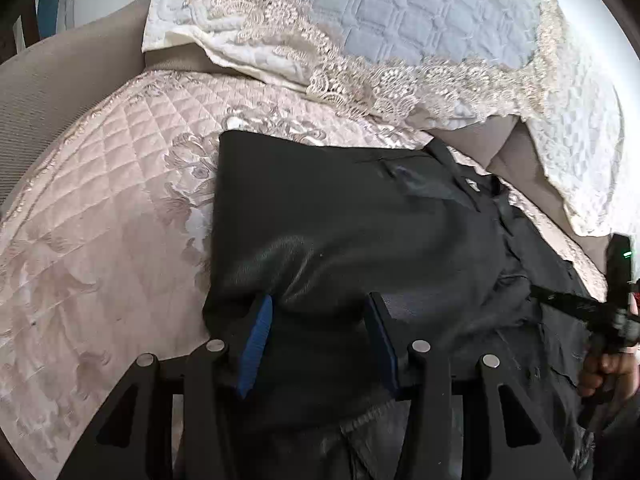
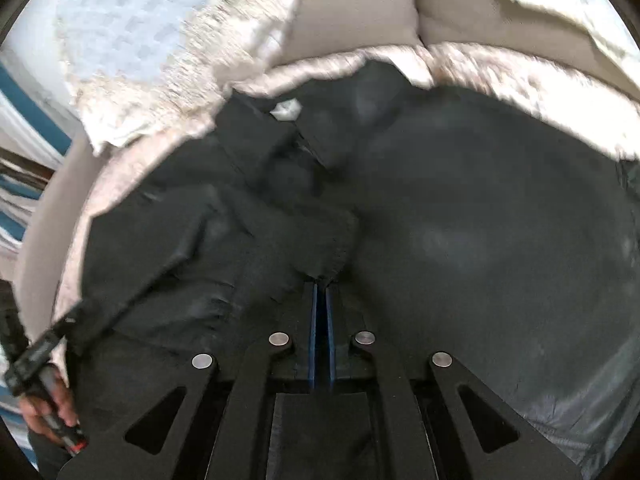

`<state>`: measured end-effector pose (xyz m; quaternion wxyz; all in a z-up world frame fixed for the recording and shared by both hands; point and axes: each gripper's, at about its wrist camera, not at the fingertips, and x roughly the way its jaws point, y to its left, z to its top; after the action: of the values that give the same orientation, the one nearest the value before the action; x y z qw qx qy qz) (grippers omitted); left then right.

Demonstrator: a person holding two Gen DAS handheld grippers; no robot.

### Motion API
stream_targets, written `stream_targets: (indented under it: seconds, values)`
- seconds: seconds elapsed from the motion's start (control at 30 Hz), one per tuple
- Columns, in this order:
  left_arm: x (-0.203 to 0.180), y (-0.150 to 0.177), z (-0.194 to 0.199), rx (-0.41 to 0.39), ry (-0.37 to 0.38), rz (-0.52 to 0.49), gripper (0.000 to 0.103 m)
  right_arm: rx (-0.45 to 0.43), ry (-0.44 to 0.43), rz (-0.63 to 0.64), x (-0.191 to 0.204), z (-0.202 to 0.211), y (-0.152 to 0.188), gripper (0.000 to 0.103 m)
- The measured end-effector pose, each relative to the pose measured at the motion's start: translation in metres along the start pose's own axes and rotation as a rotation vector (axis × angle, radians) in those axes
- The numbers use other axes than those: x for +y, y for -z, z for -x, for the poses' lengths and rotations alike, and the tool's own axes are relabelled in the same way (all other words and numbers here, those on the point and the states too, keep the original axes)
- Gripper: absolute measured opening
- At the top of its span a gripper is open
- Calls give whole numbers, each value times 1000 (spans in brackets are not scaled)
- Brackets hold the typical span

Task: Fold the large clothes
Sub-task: 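Carry the held sleeve across the jacket front with the left gripper and release, then grasp the other sleeve cuff with the right gripper and lift it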

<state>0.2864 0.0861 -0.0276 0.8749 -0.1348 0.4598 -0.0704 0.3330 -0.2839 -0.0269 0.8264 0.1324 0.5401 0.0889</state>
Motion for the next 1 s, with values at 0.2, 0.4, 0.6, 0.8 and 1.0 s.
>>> stream_targets:
  seconds: [0.2, 0.4, 0.6, 0.8, 1.0]
  values:
    - [6, 14, 20, -3, -22, -49, 50, -90, -6, 49, 4, 34, 18, 11]
    - [3, 14, 10, 33, -78, -23, 50, 12, 30, 76, -1, 12, 23, 15]
    - [-22, 29, 54, -26, -54, -71, 57, -112, -8, 37, -34, 82, 57, 49]
    - [-67, 54, 68, -32, -21, -131, 60, -203, 56, -178, -140, 144, 95, 57]
    - [-120, 69, 56, -16, 18, -214, 64, -308, 131, -446, -243, 188, 120, 64]
